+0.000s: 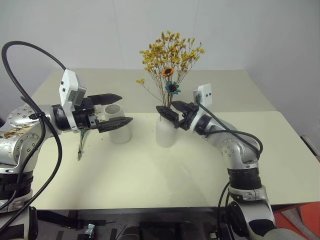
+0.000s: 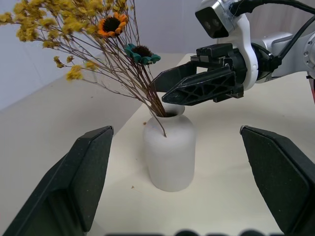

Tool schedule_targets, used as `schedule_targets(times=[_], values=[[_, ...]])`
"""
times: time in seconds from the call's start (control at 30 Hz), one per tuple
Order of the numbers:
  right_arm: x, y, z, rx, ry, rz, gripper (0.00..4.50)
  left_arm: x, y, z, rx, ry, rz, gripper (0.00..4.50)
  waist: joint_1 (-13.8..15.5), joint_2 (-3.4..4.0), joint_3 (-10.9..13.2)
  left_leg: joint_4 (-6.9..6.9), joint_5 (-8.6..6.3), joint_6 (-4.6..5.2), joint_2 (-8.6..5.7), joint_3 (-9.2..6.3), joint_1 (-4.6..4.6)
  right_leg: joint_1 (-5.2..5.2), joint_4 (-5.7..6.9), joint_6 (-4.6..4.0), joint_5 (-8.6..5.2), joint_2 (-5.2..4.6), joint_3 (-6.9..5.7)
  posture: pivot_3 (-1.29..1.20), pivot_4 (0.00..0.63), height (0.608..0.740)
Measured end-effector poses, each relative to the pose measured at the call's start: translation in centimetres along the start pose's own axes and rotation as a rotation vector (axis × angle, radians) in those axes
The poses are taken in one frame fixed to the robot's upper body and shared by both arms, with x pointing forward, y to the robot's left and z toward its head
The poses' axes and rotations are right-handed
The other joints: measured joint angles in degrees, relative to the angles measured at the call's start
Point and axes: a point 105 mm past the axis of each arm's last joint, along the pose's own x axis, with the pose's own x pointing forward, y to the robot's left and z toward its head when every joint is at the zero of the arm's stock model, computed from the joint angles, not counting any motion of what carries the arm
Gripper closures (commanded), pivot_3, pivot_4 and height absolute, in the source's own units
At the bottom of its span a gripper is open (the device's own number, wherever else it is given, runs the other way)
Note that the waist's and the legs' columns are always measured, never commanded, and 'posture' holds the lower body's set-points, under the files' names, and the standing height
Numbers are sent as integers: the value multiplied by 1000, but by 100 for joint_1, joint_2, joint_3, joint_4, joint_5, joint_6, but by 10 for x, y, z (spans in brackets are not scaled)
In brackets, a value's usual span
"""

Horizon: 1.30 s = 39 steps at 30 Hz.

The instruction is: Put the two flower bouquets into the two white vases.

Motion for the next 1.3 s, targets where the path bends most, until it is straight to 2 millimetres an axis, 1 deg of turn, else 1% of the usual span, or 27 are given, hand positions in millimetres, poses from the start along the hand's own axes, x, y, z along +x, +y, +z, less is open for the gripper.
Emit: schedule_targets(times=[0.23, 0.57, 0.73, 0.8, 0.9, 1.0, 1.07, 1.17, 1.3], values=[[-14, 12, 3, 9, -14, 92, 41, -1, 1, -3, 0, 11, 9, 0, 6, 0, 0, 0, 0, 0, 0, -1, 1, 1, 1, 3, -2, 0, -1, 0, 150, 740], [-29, 5, -3, -7, 29, 84, 41, -1, 0, -3, 5, 13, 9, 0, 4, 0, 0, 0, 0, 0, 0, 0, 1, 1, 0, 8, -5, 0, 0, 0, 150, 740], [-43, 2, 2, -64, 50, 74, 41, -6, 1, -5, 0, 18, 32, 0, 5, 0, 0, 0, 0, 0, 0, 0, -1, 0, -2, 9, -5, -1, 0, 0, 150, 740], [-54, 4, 7, -107, 88, 89, 41, -13, 4, -7, -2, 43, 64, 0, 5, 0, 1, 0, 0, 0, 1, 0, -2, -1, -2, 9, -6, -1, 0, 0, 150, 740], [-67, 8, 18, -153, 145, 125, 41, -25, 14, -6, -2, 85, 161, 0, 9, 0, 1, 1, 0, 0, 1, 0, 2, 2, -2, 21, -13, -1, 0, 0, 150, 740], [-73, 14, 34, -173, 164, 179, 41, -34, 30, -8, -20, 143, 308, 0, 11, 0, 0, 0, 0, 0, 2, -1, 11, 10, -2, 25, -15, 0, -1, 0, 150, 740], [-75, 20, 40, -185, 188, 221, 41, -38, 45, -14, -69, 218, 437, 0, 15, -1, 0, 2, 0, 0, 1, -3, 9, 11, -3, 26, -16, 1, -3, 0, 150, 740], [-74, 28, 46, -179, 223, 284, 41, -51, 65, -26, -154, 337, 620, 0, 14, -1, 0, 2, 0, 0, -1, -3, 5, 9, -5, 28, -16, 0, -3, 0, 150, 740], [-67, 42, 54, -151, 268, 366, 41, -67, 78, -46, -285, 478, 799, 0, -5, -1, 0, 0, 0, 0, 0, -4, 4, 4, -2, 26, -15, 0, -2, 0, 150, 740]])
